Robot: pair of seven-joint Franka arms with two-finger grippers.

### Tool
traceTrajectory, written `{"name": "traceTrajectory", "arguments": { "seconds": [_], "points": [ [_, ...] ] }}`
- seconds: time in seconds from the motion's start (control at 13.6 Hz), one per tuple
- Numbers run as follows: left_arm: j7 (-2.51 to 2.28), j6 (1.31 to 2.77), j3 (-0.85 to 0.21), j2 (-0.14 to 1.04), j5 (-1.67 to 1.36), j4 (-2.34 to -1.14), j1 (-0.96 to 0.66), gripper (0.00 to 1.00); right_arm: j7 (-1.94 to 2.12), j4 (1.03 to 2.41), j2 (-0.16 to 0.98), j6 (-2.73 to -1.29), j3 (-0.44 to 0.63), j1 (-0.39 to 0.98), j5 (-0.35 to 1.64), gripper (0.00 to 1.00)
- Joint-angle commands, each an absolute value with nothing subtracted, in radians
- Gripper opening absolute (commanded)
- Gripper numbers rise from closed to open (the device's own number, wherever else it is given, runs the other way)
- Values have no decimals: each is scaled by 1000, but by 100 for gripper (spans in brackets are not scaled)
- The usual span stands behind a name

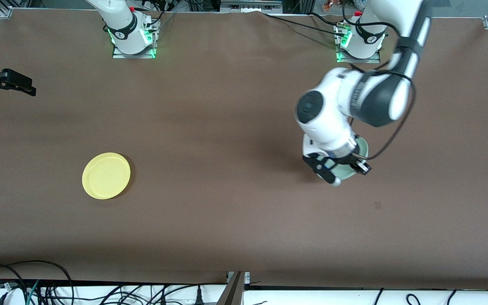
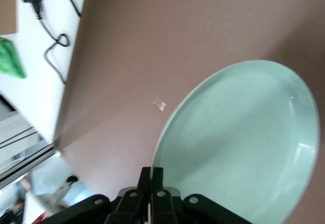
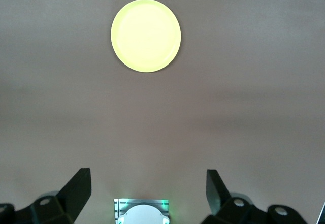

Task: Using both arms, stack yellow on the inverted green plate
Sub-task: 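Lift and flip the green plate with the left gripper toward the table middle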

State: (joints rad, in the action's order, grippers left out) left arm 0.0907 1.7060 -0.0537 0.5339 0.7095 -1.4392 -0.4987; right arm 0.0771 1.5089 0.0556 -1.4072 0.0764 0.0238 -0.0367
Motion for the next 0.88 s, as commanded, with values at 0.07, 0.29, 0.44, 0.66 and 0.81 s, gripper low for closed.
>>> {"name": "traceTrajectory", "arguments": {
  "seconds": [0.07, 0.29, 0.44, 0.66, 0.81],
  "points": [
    [-116, 1550, -34, 659, 863, -1317, -641, 0, 69, 1499, 55, -1405, 75, 14, -17, 100],
    [-267, 1450, -31, 758, 985, -1241, -733, 0, 67, 1499, 57, -1405, 75, 12, 14, 100],
    [-366, 1428, -25, 793, 1006, -1235, -770, 0, 64, 1499, 61, -1408, 77, 9, 18, 100],
    [-526, 1382, 26, 865, 1074, -1235, -847, 0, 64, 1499, 69, -1408, 77, 8, 20, 100],
    [-601, 1365, 75, 893, 1071, -1229, -899, 0, 69, 1499, 72, -1410, 77, 8, 21, 100]
  ]
}}
